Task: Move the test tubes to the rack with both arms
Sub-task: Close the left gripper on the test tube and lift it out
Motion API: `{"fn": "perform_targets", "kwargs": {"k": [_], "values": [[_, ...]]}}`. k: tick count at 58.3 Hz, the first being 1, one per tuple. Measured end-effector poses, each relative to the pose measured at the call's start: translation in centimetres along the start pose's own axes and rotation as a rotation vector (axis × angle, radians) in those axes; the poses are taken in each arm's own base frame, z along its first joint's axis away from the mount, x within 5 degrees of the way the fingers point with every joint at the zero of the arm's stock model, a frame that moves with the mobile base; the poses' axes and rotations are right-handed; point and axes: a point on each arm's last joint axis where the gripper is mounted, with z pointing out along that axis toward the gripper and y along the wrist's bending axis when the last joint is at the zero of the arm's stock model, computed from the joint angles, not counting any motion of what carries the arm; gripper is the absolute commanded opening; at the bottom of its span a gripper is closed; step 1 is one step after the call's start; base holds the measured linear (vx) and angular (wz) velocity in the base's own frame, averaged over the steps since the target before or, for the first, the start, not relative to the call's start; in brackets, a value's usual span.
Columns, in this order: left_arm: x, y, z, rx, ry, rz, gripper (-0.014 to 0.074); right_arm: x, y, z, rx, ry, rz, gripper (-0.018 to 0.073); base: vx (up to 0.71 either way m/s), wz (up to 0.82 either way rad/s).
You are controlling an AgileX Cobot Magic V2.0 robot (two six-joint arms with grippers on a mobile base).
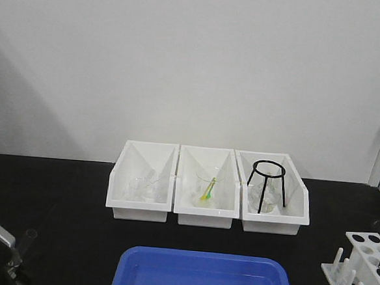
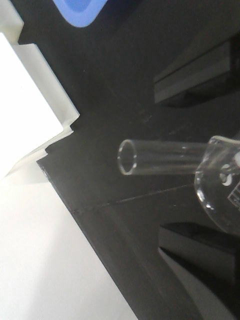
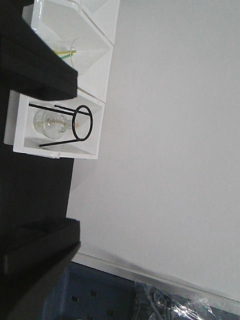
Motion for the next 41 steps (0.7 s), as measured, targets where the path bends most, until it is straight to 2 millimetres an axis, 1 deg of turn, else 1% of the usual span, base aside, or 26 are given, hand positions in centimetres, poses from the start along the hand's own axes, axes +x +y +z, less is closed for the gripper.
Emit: {"fn": "perform_targets", "kwargs": {"k": [16, 21, 24, 27, 36, 39, 41], "values": [[1.0, -0.5, 2.1, 0.008, 0.015, -0.001, 0.0571, 0.0, 0.0, 0.0, 0.0, -0.002, -0.012, 0.0531, 0.0, 0.0], [1.2, -0.5, 2.5, 0.006, 0.01, -0.001, 0.0543, 0.0, 0.0, 0.0, 0.0, -0.002, -0.012, 0.0531, 0.0, 0.0], [1.2, -0.5, 2.6, 0.004, 0.006, -0.001, 0.0509, 0.0, 0.0, 0.0, 0.0, -0.002, -0.012, 0.0531, 0.0, 0.0], [1.1, -0.5, 2.6, 0.001, -0.001, -0.001, 0.0453, 0.0, 0.0, 0.0, 0.0, -0.002, -0.012, 0.0531, 0.0, 0.0], [0.7, -0.3, 2.6, -0.017, -0.041, 0.01, 0.0232, 0.0, 0.0, 0.0, 0.0, -0.002, -0.013, 0.0531, 0.0, 0.0], [0.7, -0.3, 2.6, -0.018, -0.041, 0.019, 0.0146, 0.0, 0.0, 0.0, 0.0, -0.002, -0.013, 0.0531, 0.0, 0.0], [0.7, -0.3, 2.6, -0.018, -0.041, 0.024, 0.0105, 0.0, 0.0, 0.0, -0.001, -0.002, -0.014, 0.0531, 0.0, 0.0]]}}
